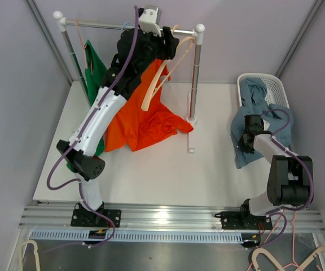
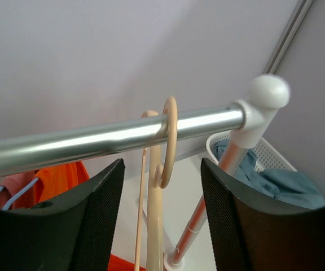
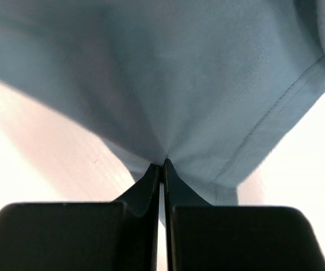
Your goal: Remove the t-shirt from the hanger
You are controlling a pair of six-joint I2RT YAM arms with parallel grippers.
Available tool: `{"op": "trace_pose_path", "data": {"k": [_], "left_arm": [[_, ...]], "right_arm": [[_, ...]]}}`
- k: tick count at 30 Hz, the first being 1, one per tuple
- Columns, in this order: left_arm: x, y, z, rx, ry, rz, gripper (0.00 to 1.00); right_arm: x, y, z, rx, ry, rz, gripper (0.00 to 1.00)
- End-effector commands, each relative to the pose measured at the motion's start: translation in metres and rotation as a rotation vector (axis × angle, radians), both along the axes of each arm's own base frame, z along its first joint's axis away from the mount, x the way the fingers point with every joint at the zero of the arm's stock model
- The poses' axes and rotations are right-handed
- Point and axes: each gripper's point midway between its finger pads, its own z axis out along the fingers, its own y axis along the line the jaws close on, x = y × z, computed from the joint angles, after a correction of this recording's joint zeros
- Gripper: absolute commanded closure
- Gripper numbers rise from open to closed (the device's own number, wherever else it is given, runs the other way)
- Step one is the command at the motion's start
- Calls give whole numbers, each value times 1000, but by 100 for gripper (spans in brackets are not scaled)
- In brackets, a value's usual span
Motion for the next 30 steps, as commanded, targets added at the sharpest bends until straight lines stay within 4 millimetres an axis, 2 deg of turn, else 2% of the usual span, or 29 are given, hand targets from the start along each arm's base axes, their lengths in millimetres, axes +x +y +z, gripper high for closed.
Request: {"op": "trace_pose_path", "data": {"k": [1, 3, 4, 6, 7, 10, 11, 12, 13, 14, 15, 16, 17, 18, 19, 20, 21, 22, 24, 25, 26, 27, 28, 30], "left_arm": [[-39, 27, 67, -77, -126, 12, 39], [-48, 32, 76, -84, -143, 8, 36], [-49, 32, 76, -81, -141, 4, 36], [-54, 34, 78, -81, -140, -2, 35], [-56, 35, 79, -81, -140, -1, 35], [-62, 38, 79, -86, -132, -8, 33], [-63, 37, 76, -87, -121, -14, 33], [-70, 40, 82, -97, -131, -16, 32], [-71, 41, 77, -95, -120, -17, 32], [-74, 43, 81, -102, -126, -19, 31], [-80, 45, 79, -106, -118, -24, 29], [-83, 47, 80, -109, -124, -27, 26], [-87, 49, 84, -115, -134, -29, 23], [-91, 52, 84, -114, -135, -32, 19], [-94, 54, 85, -110, -135, -31, 19], [-96, 55, 82, -102, -132, -26, 19], [-98, 61, 86, -106, -134, -9, 19], [-104, 67, 92, -110, -146, -3, 19], [-106, 74, 87, -93, -142, 23, 18], [-114, 82, 94, -91, -160, 34, 19], [-114, 85, 88, -79, -149, 51, 17], [-114, 90, 85, -68, -142, 74, 17], [-115, 101, 83, -60, -142, 119, 17], [-115, 111, 80, -57, -140, 162, 15]], "right_arm": [[11, 11, 47, 29, -118, 43, 100], [9, 16, 64, 47, -129, 68, 100], [16, 23, 83, 76, -170, 91, 100], [16, 31, 106, 111, -204, 119, 100], [22, 35, 126, 125, -247, 135, 100], [29, 31, 157, 108, -303, 141, 100], [38, 27, 175, 107, -332, 138, 100], [45, 23, 184, 109, -348, 135, 100], [52, 8, 196, 110, -371, 106, 100], [67, -1, 230, 102, -446, 98, 100], [80, -6, 231, 127, -441, 98, 100], [90, -25, 241, 122, -457, 62, 100], [105, -35, 283, 102, -537, 55, 100], [129, -44, 271, 115, -502, 46, 100], [142, -56, 278, 114, -515, 26, 100], [158, -61, 317, 112, -598, 39, 100], [183, -71, 295, 129, -561, 27, 100], [194, -86, 300, 126, -588, 2, 100], [229, -94, 311, 180, -672, 33, 96], [233, -97, 302, 204, -647, 30, 80], [236, -100, 293, 221, -615, 19, 57], [238, -97, 310, 213, -639, 40, 26], [235, -97, 267, 240, -507, 14, 21], [228, -92, 254, 199, -445, 24, 17]]}}
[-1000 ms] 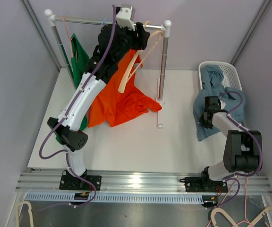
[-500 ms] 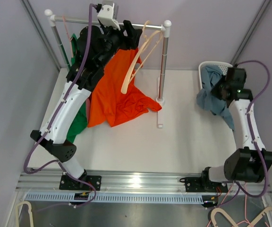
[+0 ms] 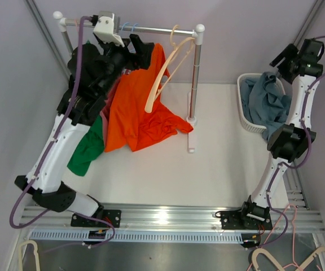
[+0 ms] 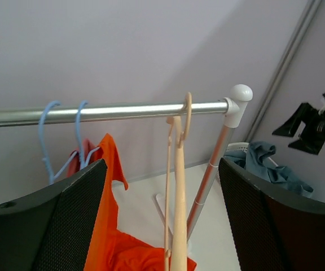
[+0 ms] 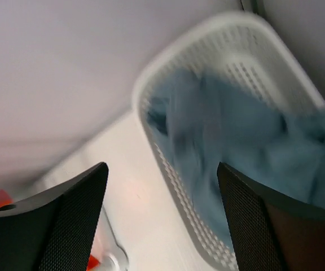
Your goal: Remove the t-shirt from the hanger
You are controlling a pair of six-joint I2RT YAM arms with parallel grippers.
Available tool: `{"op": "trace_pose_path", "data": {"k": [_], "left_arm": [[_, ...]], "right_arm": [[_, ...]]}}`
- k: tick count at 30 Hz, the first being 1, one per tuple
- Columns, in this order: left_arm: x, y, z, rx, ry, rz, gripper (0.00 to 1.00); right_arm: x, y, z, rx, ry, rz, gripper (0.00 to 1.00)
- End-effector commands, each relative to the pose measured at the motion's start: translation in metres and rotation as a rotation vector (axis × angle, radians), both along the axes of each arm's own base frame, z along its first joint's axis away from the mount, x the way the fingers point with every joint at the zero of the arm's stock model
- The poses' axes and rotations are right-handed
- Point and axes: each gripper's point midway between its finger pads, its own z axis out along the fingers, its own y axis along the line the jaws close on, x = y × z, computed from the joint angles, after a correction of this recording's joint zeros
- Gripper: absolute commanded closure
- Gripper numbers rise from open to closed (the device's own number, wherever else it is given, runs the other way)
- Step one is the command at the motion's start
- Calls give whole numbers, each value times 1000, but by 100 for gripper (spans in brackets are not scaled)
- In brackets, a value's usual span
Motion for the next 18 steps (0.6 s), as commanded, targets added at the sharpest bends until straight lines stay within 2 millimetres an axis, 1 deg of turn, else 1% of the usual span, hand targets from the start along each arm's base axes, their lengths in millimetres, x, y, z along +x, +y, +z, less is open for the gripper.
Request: {"op": "trace_pose_path", "data": {"k": [1, 2, 3, 4, 5, 7, 8, 9, 10, 11, 12, 13, 14, 15, 16, 17, 18], "left_arm": [[-9, 30, 4, 5, -23, 105, 15], [-12, 40, 6, -10, -21, 129, 15], [-12, 45, 5, -15, -14, 141, 14], [-8, 48, -6, -7, 12, 149, 12], [-6, 52, -9, -14, 20, 142, 10], [-2, 56, -16, -9, 38, 143, 10], [3, 59, -20, 6, 43, 146, 10], [13, 57, -30, 24, 67, 151, 10], [17, 57, -35, 41, 78, 154, 10], [22, 55, -40, 56, 88, 153, 11], [26, 55, -41, 64, 90, 159, 11], [34, 51, -51, 81, 111, 162, 11], [39, 51, -55, 92, 118, 166, 13], [42, 47, -59, 101, 122, 157, 14], [50, 45, -69, 118, 135, 157, 16], [55, 42, -67, 109, 116, 153, 18], [58, 39, -70, 113, 115, 141, 19]], "right_arm": [[-35, 22, -64, 18, 262, 34, 17], [-42, 24, -21, -42, 138, 27, 16], [-50, 28, -16, -61, 106, 21, 16], [-68, 32, -53, -44, 163, 14, 9], [-82, 30, 1, -98, 10, -26, 6], [-101, 35, 9, -120, -22, -36, 4], [-109, 40, 2, -116, -6, -22, 4], [-122, 47, 18, -120, -40, -12, 4], [-127, 56, 20, -119, -45, 11, 4], [-135, 65, 11, -108, -32, 36, 4], [-149, 74, 26, -119, -77, 46, 4], [-154, 86, 32, -124, -102, 68, 4], [-162, 93, 22, -119, -89, 82, 4], [-176, 101, 35, -124, -130, 94, 4], [-182, 105, 37, -123, -137, 104, 4], [-187, 113, 37, -118, -141, 126, 4], [-193, 117, 31, -114, -131, 135, 4]]}}
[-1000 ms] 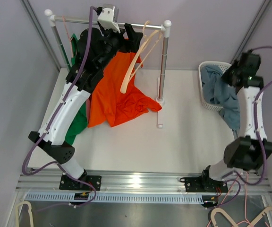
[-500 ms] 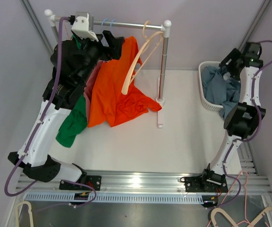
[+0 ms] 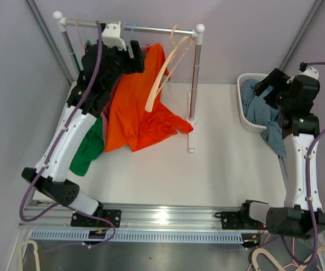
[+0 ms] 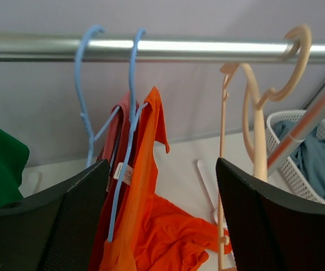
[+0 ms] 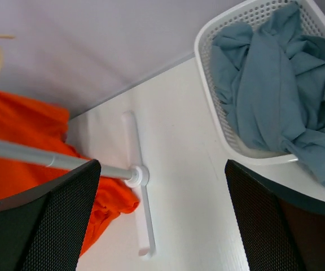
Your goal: Remove the t-shirt from the hanger
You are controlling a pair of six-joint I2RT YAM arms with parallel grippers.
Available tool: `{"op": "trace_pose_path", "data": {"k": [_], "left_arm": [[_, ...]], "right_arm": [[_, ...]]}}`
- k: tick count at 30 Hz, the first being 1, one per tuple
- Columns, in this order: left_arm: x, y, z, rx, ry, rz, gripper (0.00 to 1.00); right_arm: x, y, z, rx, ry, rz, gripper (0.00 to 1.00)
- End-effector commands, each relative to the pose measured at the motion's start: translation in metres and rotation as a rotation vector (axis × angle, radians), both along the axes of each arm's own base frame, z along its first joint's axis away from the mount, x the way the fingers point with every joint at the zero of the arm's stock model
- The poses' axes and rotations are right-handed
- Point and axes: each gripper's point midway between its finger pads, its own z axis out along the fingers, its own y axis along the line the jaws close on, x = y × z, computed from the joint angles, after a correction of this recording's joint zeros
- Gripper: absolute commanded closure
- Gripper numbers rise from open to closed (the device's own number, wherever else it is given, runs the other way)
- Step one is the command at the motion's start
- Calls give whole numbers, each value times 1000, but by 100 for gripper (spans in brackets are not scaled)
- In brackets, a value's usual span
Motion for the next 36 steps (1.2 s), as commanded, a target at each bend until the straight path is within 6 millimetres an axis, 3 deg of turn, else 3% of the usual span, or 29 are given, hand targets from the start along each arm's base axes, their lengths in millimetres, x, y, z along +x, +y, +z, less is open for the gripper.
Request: {"op": "trace_pose_path", "data": {"k": [1, 3, 4, 8, 11, 13, 18, 21, 25, 28, 32, 34, 35, 36], "left_arm": [[13, -9, -4, 31, -23, -45, 21], [27, -11, -17, 43, 9, -26, 25], [30, -7, -9, 37, -4, 4, 26], [43, -1, -13, 27, 5, 57, 28], [47, 3, -5, 23, -6, 77, 28], [55, 2, -17, 38, 28, 94, 28], [62, 3, -21, 29, 30, 100, 30], [65, 2, -17, 27, 25, 102, 46], [73, 3, -22, 45, 42, 118, 53], [76, 1, -21, 41, 44, 106, 72], [80, 0, -20, 41, 47, 108, 73], [85, -1, -26, 46, 61, 107, 84], [86, -1, -26, 43, 61, 108, 99], [87, -1, -29, 41, 67, 106, 99]], "right_arm": [[-13, 13, -11, -5, 6, 43, 4], [-22, 19, -10, -4, 2, 62, 4], [-30, 21, -11, -6, -1, 66, 4], [-44, 25, -24, 2, 7, 75, 4], [-50, 27, -33, 10, 14, 81, 4], [-52, 29, -34, 14, 11, 89, 4], [-56, 30, -41, 9, 21, 93, 4], [-57, 30, -41, 7, 22, 94, 3], [-58, 31, -40, 12, 18, 103, 3], [-60, 32, -38, 11, 10, 105, 3], [-63, 34, -35, 13, 6, 115, 3], [-64, 34, -33, 13, 0, 118, 4], [-65, 34, -32, 11, -3, 119, 4], [-65, 34, -32, 10, -3, 116, 3]]}}
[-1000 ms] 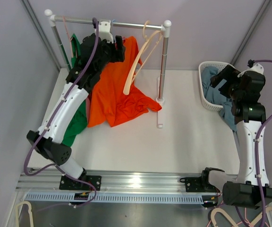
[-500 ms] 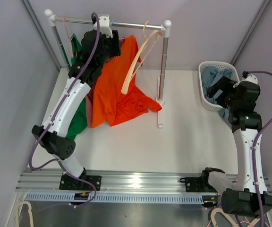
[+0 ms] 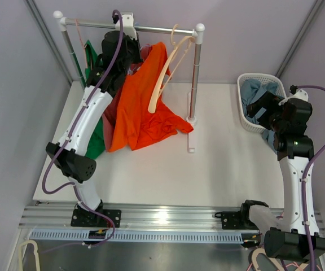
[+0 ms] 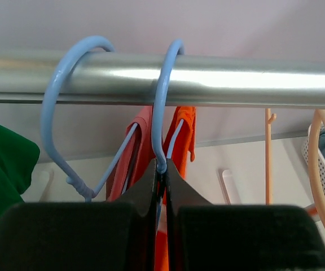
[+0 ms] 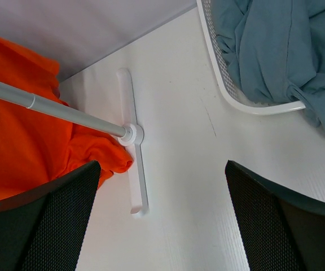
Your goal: Remove the t-shirt from the hanger
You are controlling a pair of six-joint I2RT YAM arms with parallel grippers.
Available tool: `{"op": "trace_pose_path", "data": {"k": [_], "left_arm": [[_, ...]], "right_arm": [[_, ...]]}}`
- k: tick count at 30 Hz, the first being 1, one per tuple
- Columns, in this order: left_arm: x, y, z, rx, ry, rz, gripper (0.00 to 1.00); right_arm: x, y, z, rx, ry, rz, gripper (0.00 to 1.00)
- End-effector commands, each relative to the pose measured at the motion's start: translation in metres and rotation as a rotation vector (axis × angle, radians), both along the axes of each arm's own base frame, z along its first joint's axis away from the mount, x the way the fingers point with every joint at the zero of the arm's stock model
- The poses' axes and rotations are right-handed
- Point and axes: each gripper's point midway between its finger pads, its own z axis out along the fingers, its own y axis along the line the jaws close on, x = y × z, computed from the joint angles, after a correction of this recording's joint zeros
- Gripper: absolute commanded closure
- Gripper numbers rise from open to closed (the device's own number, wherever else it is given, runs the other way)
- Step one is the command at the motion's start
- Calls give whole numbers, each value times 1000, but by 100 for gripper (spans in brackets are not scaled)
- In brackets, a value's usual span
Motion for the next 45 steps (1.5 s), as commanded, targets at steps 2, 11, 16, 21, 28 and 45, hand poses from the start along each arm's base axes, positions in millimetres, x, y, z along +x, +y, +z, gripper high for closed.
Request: {"op": "trace_pose_path", "data": {"k": [2, 11, 16, 21, 28, 45], "left_arm": [[3, 4, 13, -29, -23, -3, 99], [6, -5, 10, -48, -7, -63, 75], [10, -1, 7, -70, 10, -65, 99], [5, -3, 11, -86, 16, -85, 99], [-40, 8, 86, -175, -86, -108, 99], [-141, 43, 79, -207, -19, 133, 99]], "right_arm": [[-7, 3, 15, -17, -46, 21, 4], [-9, 4, 14, -10, -41, 23, 4], [-12, 4, 17, -9, -47, 18, 3], [-14, 8, 23, -4, -64, 41, 3], [-29, 68, 77, -19, -263, 364, 4], [-141, 271, 38, -71, -427, 1141, 2]]}}
